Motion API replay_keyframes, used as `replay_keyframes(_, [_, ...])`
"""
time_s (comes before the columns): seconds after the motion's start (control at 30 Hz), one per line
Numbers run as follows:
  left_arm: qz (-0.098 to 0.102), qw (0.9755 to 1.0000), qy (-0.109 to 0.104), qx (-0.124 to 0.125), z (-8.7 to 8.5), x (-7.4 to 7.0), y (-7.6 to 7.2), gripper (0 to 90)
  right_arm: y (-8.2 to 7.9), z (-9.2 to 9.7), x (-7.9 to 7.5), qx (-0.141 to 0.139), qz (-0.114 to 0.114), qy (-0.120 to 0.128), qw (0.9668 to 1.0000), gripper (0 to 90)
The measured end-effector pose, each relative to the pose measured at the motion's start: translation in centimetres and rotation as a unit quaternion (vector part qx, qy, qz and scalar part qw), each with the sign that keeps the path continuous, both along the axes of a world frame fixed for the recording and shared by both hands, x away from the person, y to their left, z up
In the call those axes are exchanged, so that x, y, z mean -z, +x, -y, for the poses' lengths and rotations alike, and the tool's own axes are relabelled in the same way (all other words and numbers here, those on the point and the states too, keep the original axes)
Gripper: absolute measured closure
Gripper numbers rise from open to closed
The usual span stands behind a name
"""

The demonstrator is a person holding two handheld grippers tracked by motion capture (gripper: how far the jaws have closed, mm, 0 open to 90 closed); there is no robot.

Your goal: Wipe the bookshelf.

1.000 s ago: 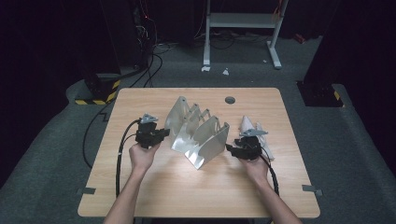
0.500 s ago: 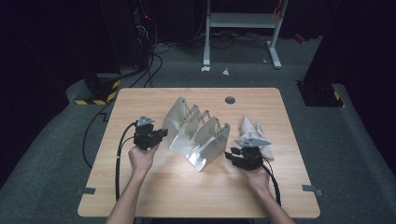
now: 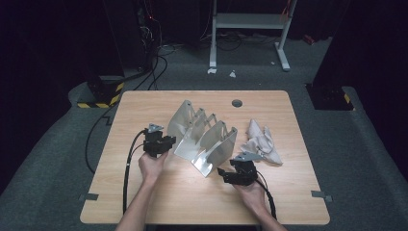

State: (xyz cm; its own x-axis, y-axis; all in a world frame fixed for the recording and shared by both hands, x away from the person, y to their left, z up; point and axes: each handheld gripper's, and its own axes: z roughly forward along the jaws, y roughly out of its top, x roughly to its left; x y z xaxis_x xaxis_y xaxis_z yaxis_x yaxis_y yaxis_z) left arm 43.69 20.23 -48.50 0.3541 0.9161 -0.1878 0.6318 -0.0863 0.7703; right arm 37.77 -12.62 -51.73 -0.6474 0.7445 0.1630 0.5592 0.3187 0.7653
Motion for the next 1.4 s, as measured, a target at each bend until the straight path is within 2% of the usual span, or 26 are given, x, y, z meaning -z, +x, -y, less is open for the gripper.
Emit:
replay_keyframes(0.13, [-0.001,1.0000,-0.007,-0.001,0.1,0.2,0.2,70.2,-0.1,-0.6,-0.3,0.004,0.003,-0.003,1.0000,29.1])
replay_keyframes(0.2, [0.002,1.0000,-0.007,0.004,0.1,0.3,0.2,78.3,0.3,-0.7,-0.4,0.009,0.004,-0.003,0.9999,29.2])
replay_keyframes(0.23, [0.001,0.9999,-0.008,0.007,0.1,0.3,0.3,78.3,0.3,-0.7,-0.4,0.009,0.004,-0.003,0.9999,29.2])
replay_keyframes(0.27, [0.002,0.9999,-0.009,0.010,0.2,0.3,0.3,83.9,0.6,-0.6,-0.4,0.012,0.005,-0.003,0.9999,29.4])
replay_keyframes(0.47, [0.004,0.9997,0.015,0.020,0.5,-0.1,0.3,86.6,1.3,-0.3,-0.4,0.012,0.004,-0.005,0.9999,29.4])
replay_keyframes(0.57, [0.003,0.9994,0.021,0.028,0.8,-0.2,0.2,87.3,2.0,0.2,-0.3,0.016,0.000,-0.013,0.9998,29.3])
replay_keyframes(0.73, [0.003,0.9990,0.026,0.038,1.2,-0.3,0.1,87.4,3.2,1.5,-0.7,0.026,0.001,-0.007,0.9996,29.8])
replay_keyframes(1.03, [-0.005,0.9991,0.012,0.040,1.1,-0.4,0.0,86.9,5.6,3.3,-1.5,0.049,-0.002,0.001,0.9988,29.9])
replay_keyframes(1.27, [-0.008,0.9990,0.011,0.042,1.1,-0.4,0.0,86.6,6.5,3.7,-1.5,0.064,0.005,-0.002,0.9980,31.3])
replay_keyframes(1.4, [-0.011,0.9989,0.010,0.043,1.4,-0.5,-0.2,86.4,7.1,4.2,-1.2,0.076,-0.003,0.000,0.9971,31.6])
